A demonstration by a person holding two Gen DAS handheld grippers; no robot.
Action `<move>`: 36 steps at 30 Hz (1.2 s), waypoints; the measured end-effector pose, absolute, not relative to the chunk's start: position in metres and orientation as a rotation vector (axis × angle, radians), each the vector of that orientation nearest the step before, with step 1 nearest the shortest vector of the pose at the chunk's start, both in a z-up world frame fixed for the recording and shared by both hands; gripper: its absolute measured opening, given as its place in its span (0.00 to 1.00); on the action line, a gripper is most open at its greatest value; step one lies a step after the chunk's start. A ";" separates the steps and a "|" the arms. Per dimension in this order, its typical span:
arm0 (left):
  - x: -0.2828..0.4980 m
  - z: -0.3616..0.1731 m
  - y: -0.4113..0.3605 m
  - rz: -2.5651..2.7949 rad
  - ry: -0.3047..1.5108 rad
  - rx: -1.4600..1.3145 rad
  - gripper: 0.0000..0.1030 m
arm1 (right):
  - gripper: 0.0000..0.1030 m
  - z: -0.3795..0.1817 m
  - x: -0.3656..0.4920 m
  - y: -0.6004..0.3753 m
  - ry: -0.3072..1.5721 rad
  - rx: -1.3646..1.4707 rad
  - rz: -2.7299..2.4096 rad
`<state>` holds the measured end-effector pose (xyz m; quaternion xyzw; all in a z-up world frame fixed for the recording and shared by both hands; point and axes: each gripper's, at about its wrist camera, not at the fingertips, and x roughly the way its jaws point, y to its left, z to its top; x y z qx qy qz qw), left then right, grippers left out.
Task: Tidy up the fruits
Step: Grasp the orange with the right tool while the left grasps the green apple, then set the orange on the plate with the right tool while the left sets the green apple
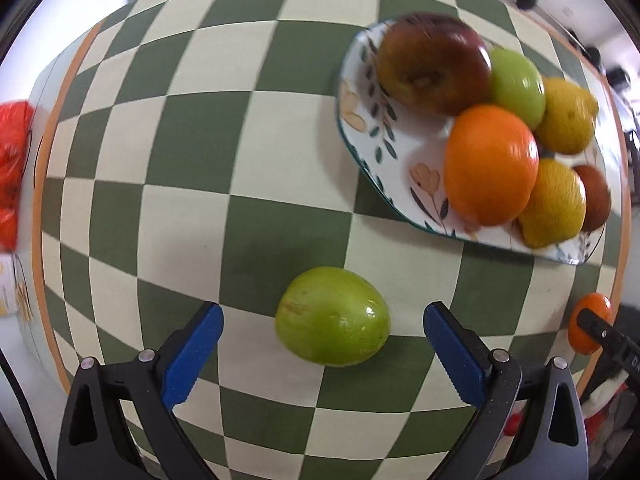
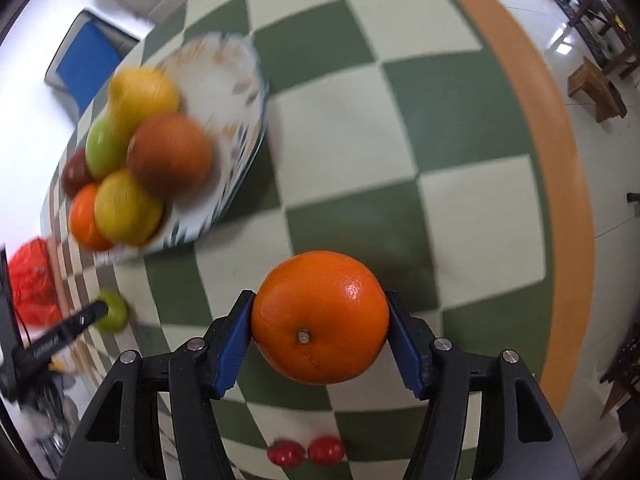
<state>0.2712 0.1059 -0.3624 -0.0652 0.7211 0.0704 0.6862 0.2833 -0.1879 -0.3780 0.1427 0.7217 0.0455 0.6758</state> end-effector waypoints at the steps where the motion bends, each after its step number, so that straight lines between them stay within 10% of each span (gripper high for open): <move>1: 0.271 -0.366 0.102 0.139 1.621 -0.119 1.00 | 0.64 -0.380 0.278 -0.181 1.629 0.302 0.111; 17: 0.272 -0.369 0.076 0.053 1.567 0.088 0.59 | 0.64 -0.386 0.263 -0.147 1.636 0.229 0.136; 36: 0.292 -0.320 0.166 0.000 1.497 -0.615 0.58 | 0.64 -0.321 0.286 -0.186 1.530 0.464 0.209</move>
